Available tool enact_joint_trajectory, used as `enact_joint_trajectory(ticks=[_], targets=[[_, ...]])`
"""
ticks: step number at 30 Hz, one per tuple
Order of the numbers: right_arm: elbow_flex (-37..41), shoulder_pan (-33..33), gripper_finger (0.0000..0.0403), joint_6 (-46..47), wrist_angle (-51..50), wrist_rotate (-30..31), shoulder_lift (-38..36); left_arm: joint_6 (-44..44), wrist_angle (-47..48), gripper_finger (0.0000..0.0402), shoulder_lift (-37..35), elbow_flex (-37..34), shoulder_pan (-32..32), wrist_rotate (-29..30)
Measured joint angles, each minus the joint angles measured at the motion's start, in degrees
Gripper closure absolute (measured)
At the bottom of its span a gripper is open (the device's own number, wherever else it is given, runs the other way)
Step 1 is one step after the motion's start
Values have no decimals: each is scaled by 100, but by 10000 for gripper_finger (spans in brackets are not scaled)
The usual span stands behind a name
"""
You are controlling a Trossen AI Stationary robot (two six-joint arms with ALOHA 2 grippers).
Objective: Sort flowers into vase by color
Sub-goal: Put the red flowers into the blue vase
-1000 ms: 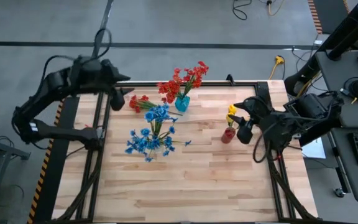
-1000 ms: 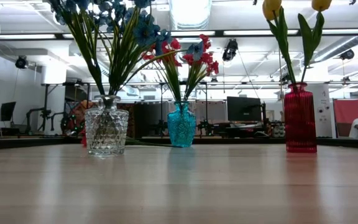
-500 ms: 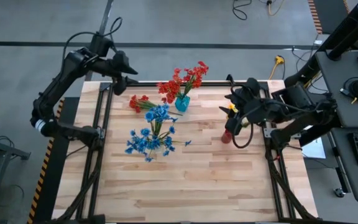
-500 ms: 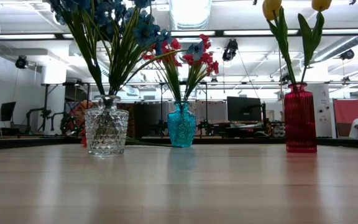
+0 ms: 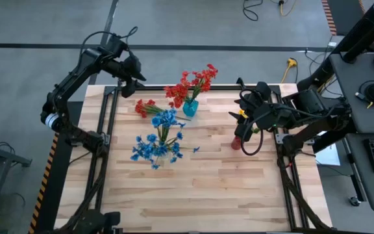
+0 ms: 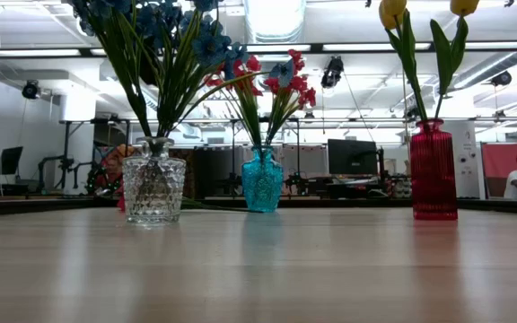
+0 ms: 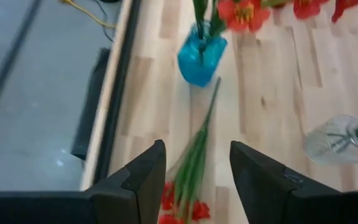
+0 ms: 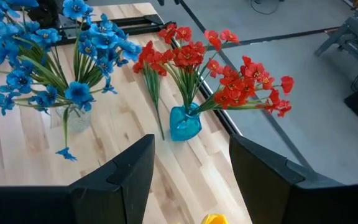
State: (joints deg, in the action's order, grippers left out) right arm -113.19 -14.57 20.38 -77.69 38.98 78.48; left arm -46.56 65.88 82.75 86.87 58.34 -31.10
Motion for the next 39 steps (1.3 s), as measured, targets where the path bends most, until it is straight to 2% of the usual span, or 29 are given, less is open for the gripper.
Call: enact_joint_trajectory(ticks=[5,11,15,24,29,34,39], targets=[[0,0,202,-79,2,0,-2,-162,427,250,202,-2,203,29],[2,0,202,-173,2,-4,-2,-8,258,255,238,0,459,-89],[2,0,202,-233,2,-7,-2,212,60,256,240,-5,410,321],[4,0,202,-245,2,-39,8,137,-88,256,240,-271,407,728],[7,0,202,-243,6,-64,39,186,-60,256,240,-843,356,1482],[7,0,202,-244,99,-50,44,597,23,258,147,-897,312,2081],[7,22,202,-350,309,-48,79,379,12,278,43,-842,240,2090]])
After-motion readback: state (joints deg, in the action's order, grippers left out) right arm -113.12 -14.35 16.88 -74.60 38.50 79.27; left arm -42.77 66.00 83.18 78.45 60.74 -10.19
